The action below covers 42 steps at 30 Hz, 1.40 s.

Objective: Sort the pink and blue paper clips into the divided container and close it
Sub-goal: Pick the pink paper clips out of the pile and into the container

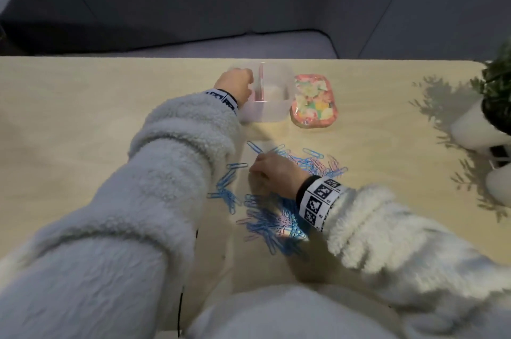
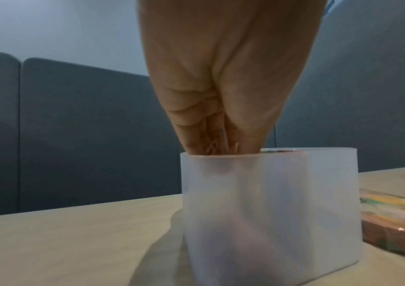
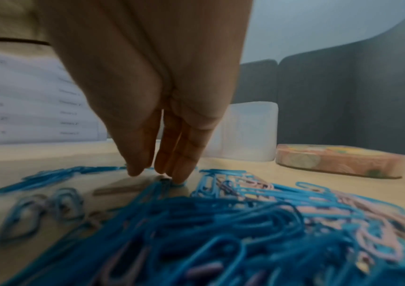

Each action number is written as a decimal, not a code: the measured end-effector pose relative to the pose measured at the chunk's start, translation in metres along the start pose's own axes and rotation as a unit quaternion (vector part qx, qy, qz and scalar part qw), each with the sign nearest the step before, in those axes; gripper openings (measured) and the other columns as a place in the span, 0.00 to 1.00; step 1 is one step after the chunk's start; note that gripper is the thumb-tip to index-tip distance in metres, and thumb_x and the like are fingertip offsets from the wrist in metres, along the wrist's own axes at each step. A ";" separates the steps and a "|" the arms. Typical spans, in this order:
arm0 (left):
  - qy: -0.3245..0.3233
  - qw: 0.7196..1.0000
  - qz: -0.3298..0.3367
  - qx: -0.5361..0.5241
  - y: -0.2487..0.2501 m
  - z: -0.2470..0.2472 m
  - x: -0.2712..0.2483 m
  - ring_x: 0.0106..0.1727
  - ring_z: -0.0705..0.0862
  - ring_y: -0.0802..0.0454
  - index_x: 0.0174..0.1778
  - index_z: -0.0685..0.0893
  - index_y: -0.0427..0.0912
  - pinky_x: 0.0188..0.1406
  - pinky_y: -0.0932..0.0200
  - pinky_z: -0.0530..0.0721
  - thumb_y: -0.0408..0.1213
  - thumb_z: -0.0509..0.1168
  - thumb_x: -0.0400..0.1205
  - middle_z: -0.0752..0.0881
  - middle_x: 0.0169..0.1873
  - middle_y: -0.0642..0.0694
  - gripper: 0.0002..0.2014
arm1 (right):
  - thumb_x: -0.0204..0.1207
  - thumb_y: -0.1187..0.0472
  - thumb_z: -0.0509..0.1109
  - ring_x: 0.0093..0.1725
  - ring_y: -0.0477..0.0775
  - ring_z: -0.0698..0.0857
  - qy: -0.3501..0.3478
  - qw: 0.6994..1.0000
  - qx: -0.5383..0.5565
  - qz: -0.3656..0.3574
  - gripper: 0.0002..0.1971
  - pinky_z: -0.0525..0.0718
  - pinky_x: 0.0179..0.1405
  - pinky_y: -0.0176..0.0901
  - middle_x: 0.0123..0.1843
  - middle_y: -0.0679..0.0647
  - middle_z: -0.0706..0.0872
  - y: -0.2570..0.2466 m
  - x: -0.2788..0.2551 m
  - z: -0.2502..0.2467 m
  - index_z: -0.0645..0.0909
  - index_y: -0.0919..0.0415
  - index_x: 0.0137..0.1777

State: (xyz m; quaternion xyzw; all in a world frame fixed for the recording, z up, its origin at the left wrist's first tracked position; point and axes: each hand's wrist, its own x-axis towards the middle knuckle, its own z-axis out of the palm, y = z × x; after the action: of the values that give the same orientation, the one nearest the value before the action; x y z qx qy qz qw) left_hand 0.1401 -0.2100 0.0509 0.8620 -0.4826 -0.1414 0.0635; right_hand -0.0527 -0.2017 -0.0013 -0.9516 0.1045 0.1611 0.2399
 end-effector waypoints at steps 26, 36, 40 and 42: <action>-0.075 0.988 0.027 -0.135 -0.008 0.109 -0.223 0.47 0.82 0.42 0.41 0.86 0.36 0.43 0.58 0.72 0.35 0.71 0.73 0.82 0.47 0.40 0.06 | 0.73 0.57 0.70 0.48 0.53 0.81 0.029 0.998 0.046 0.014 0.08 0.70 0.44 0.40 0.44 0.52 0.84 -0.019 -0.025 0.028 0.85 0.54 0.51; -0.064 0.992 0.039 -0.103 0.000 0.106 -0.223 0.52 0.82 0.40 0.51 0.82 0.35 0.50 0.54 0.75 0.31 0.60 0.80 0.85 0.50 0.38 0.08 | 0.77 0.59 0.62 0.46 0.58 0.82 0.091 0.993 0.044 0.055 0.07 0.78 0.44 0.48 0.45 0.56 0.85 0.002 -0.030 0.024 0.80 0.61 0.46; -0.069 0.992 0.017 -0.105 -0.001 0.110 -0.220 0.51 0.81 0.42 0.47 0.82 0.36 0.51 0.55 0.75 0.29 0.59 0.79 0.83 0.49 0.39 0.07 | 0.77 0.68 0.65 0.27 0.40 0.79 0.139 0.932 0.320 0.097 0.02 0.77 0.30 0.40 0.30 0.51 0.80 0.016 -0.042 0.013 0.79 0.65 0.44; -0.057 0.993 0.030 -0.099 0.002 0.112 -0.219 0.50 0.81 0.40 0.44 0.82 0.35 0.50 0.52 0.76 0.28 0.60 0.78 0.82 0.48 0.37 0.06 | 0.77 0.73 0.64 0.19 0.39 0.78 0.101 0.868 0.473 0.112 0.05 0.78 0.18 0.35 0.21 0.47 0.80 0.022 -0.052 0.012 0.77 0.63 0.46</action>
State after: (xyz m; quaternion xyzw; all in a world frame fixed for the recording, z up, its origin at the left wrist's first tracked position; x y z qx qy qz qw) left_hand -0.0038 -0.0213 -0.0153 0.8269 -0.4948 -0.2360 0.1253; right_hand -0.1096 -0.2088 -0.0019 -0.7172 0.2975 0.0212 0.6299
